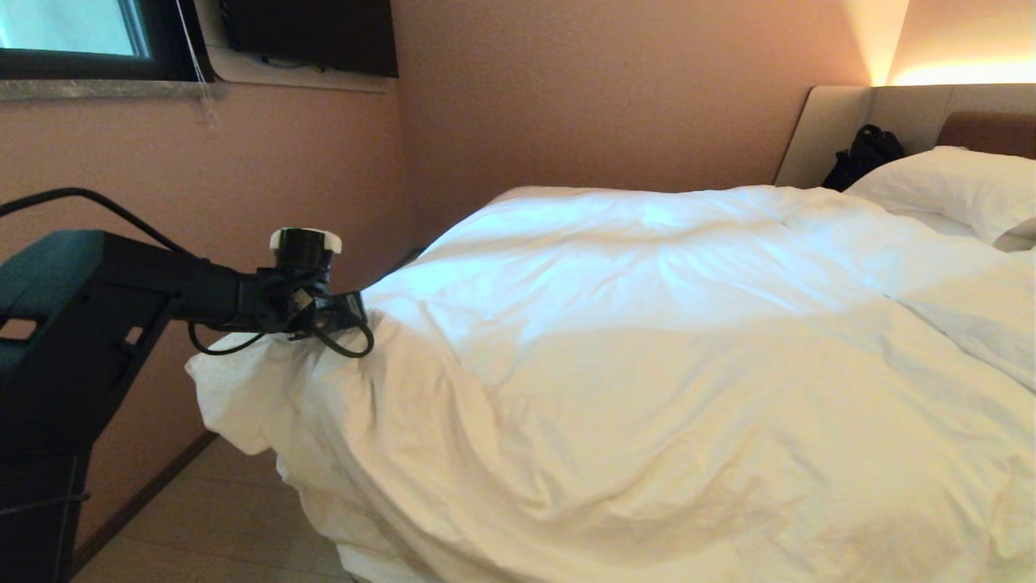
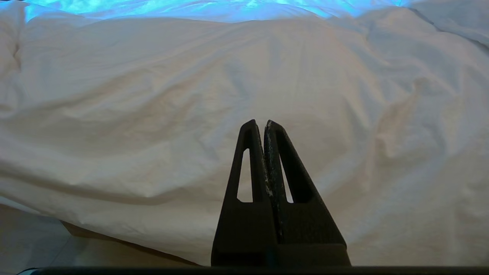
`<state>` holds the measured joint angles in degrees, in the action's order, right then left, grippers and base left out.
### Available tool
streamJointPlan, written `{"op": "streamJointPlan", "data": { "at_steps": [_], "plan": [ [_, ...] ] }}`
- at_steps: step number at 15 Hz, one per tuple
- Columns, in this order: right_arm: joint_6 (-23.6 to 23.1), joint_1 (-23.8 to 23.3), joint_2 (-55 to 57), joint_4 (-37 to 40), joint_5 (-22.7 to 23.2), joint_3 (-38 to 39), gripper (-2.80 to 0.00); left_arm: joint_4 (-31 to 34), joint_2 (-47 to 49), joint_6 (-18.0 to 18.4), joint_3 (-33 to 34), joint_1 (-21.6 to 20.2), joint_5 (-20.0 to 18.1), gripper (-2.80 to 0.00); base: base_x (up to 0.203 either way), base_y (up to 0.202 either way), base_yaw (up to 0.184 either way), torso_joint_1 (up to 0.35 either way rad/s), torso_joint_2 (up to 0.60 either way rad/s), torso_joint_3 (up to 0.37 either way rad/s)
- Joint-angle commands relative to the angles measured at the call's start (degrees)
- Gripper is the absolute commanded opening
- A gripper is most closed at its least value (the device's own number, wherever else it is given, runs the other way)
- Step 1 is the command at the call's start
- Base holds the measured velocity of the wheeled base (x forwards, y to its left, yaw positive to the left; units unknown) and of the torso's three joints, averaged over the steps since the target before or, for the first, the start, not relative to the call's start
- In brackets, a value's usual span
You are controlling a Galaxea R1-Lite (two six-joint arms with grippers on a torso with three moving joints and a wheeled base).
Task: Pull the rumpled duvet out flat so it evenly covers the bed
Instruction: Flatten the corners of the folded blanket
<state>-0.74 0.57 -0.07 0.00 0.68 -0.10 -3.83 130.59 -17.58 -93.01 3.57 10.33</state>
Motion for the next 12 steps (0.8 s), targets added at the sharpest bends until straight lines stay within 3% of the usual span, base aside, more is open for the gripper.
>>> {"op": "streamJointPlan", "data": {
  "at_steps": [1, 6, 12],
  "plan": [
    [0.0, 0.0, 0.1, 0.0, 0.0, 0.0, -2.80, -0.4, -5.6, -0.3, 3.4, 0.5, -0.7, 0.00, 0.000, 0.000, 0.000, 0.000, 0.00, 0.000],
    [0.0, 0.0, 0.1, 0.0, 0.0, 0.0, -2.80, -0.6, -10.1, -0.5, 8.7, 1.9, -1.2, 0.00, 0.000, 0.000, 0.000, 0.000, 0.00, 0.000],
    [0.0, 0.0, 0.1, 0.0, 0.0, 0.0, -2.80, -0.6, -12.4, -1.8, 10.1, 3.0, -1.4, 0.00, 0.000, 0.000, 0.000, 0.000, 0.00, 0.000]
  ]
}}
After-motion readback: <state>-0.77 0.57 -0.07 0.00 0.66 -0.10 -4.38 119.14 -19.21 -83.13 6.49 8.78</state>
